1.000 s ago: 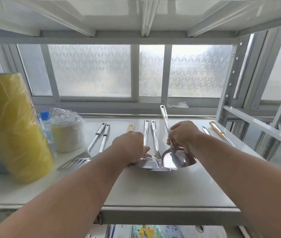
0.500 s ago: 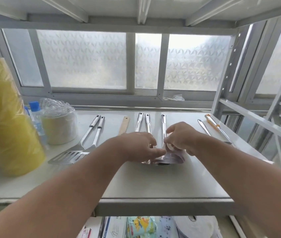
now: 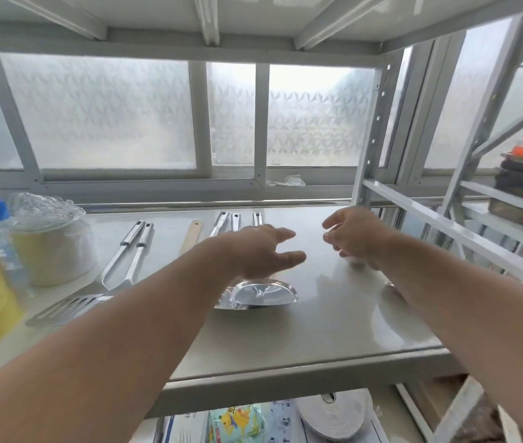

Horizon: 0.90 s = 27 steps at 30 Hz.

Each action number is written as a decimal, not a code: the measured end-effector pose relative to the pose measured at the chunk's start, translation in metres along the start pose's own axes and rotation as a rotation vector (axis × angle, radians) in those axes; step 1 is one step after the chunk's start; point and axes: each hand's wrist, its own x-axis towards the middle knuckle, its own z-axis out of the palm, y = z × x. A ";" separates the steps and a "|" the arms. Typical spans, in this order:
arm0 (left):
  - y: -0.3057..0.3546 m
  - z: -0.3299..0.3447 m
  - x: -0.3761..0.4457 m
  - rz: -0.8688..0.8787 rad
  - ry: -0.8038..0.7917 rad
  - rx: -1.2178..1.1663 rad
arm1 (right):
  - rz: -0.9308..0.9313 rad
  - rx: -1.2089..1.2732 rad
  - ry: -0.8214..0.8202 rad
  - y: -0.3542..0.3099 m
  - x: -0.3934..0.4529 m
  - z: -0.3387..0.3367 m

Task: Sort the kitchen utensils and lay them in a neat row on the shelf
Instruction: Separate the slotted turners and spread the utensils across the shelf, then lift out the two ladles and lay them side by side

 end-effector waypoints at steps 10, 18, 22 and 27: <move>0.088 0.018 0.063 0.146 -0.103 0.112 | 0.196 -0.226 -0.020 0.062 0.001 -0.073; 0.097 0.032 0.070 0.223 0.067 -0.003 | 0.136 -0.307 -0.083 0.067 0.001 -0.069; 0.081 0.027 0.068 0.163 0.056 -0.036 | 0.249 -0.123 -0.110 0.069 0.009 -0.063; 0.067 0.015 0.059 0.088 -0.034 -0.096 | 0.337 0.135 -0.376 0.061 0.001 -0.053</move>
